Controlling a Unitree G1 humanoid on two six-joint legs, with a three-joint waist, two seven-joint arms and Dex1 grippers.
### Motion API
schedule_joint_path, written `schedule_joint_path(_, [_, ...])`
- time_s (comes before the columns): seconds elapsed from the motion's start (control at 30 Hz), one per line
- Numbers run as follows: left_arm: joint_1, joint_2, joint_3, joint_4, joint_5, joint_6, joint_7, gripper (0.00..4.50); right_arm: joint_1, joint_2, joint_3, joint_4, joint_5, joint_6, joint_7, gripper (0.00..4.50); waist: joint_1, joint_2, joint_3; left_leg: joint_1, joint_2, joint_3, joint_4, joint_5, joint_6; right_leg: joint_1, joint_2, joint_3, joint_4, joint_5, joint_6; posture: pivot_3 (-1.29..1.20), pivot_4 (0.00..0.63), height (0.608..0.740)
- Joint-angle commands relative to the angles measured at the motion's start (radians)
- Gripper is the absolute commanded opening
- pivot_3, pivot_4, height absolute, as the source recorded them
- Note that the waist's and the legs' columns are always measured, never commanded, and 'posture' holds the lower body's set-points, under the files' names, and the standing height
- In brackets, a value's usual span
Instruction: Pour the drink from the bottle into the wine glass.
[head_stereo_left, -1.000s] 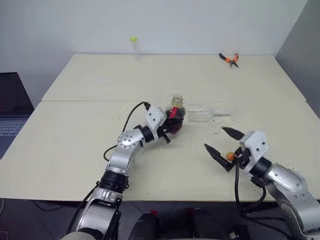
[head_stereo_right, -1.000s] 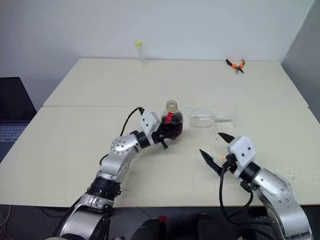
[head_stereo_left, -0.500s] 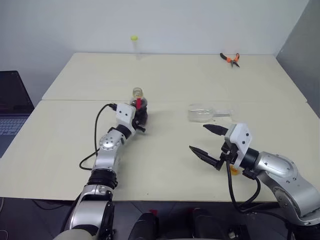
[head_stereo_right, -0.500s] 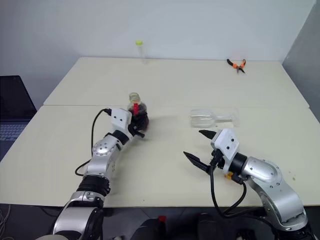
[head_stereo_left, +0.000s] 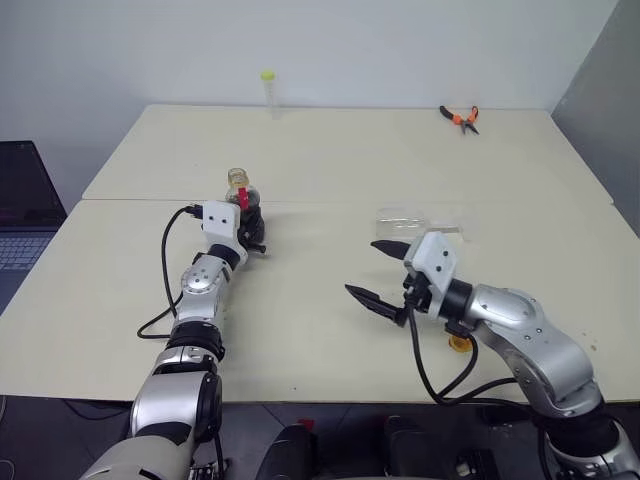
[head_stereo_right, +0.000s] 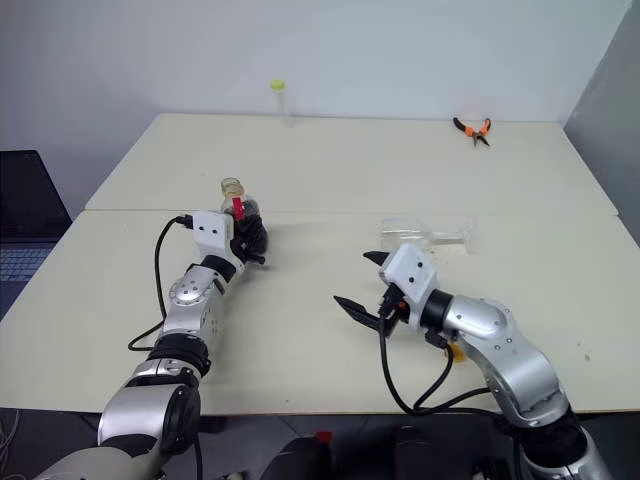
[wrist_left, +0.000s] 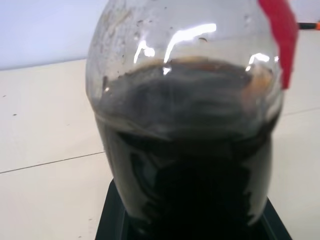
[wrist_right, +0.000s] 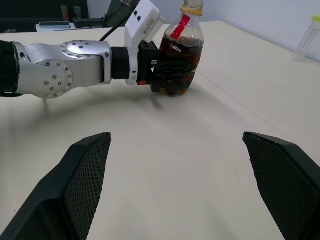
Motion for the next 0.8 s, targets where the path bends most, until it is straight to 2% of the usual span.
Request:
schedule_joint_path(0.03, [-0.042, 0.012, 0.029, 0.024, -0.005, -0.055, 0.053, 0.85, -0.020, 0.013, 0.008, -0.010, -0.013, -0.013, -0.005, 4.50, 0.000, 0.000, 0.000, 0.000, 0.000, 0.000, 0.000, 0.000, 0.000, 0.000, 0.000, 0.000, 0.000, 0.000, 0.000, 0.00, 0.150, 0.740])
schedule_joint_path(0.23, [-0.038, -0.005, 0.040, 0.077, -0.014, -0.029, 0.053, 0.85, -0.018, 0.025, 0.004, -0.014, -0.022, -0.009, 0.000, 4.50, 0.000, 0.000, 0.000, 0.000, 0.000, 0.000, 0.000, 0.000, 0.000, 0.000, 0.000, 0.000, 0.001, 0.000, 0.000, 0.00, 0.150, 0.740])
schedule_joint_path(0.3, [-0.026, -0.006, 0.048, 0.074, -0.016, -0.031, 0.056, 1.56, -0.016, 0.025, 0.003, -0.016, -0.023, -0.008, 0.001, 4.50, 0.000, 0.000, 0.000, 0.001, 0.000, 0.000, 0.000, 0.000, 0.000, 0.000, 0.000, 0.000, 0.001, 0.000, 0.000, 0.00, 0.150, 0.740])
schedule_joint_path(0.33, [-0.020, -0.008, 0.051, 0.071, -0.020, -0.033, 0.052, 1.77, -0.015, 0.024, 0.002, -0.019, -0.023, -0.007, 0.001, 4.50, 0.000, 0.000, -0.001, 0.001, 0.000, 0.000, 0.000, 0.000, 0.000, 0.000, 0.000, 0.000, 0.001, 0.000, 0.000, 0.00, 0.150, 0.740])
schedule_joint_path(0.5, [0.013, -0.015, 0.060, 0.040, -0.031, -0.034, 0.031, 3.57, -0.012, 0.019, 0.000, -0.023, -0.022, -0.004, 0.005, 4.50, -0.001, 0.000, -0.001, 0.001, 0.000, 0.000, 0.000, 0.000, 0.000, 0.000, 0.000, 0.000, 0.001, 0.000, 0.000, 0.00, 0.150, 0.740])
schedule_joint_path(0.6, [0.037, -0.022, 0.054, 0.007, -0.032, -0.037, 0.023, 4.42, -0.019, 0.017, -0.003, -0.021, -0.019, -0.002, 0.010, 4.50, -0.001, 0.000, -0.001, 0.001, 0.000, 0.000, 0.000, 0.000, 0.000, 0.000, 0.000, 0.001, 0.001, 0.000, 0.000, 0.00, 0.150, 0.740])
schedule_joint_path(0.8, [0.099, -0.034, 0.053, -0.090, -0.041, -0.018, 0.011, 4.47, -0.024, 0.010, -0.010, -0.022, -0.012, -0.002, 0.021, 4.50, -0.001, 0.000, -0.001, 0.000, 0.000, 0.000, 0.000, 0.000, 0.000, 0.000, 0.000, 0.000, 0.001, 0.000, 0.000, 0.00, 0.150, 0.740])
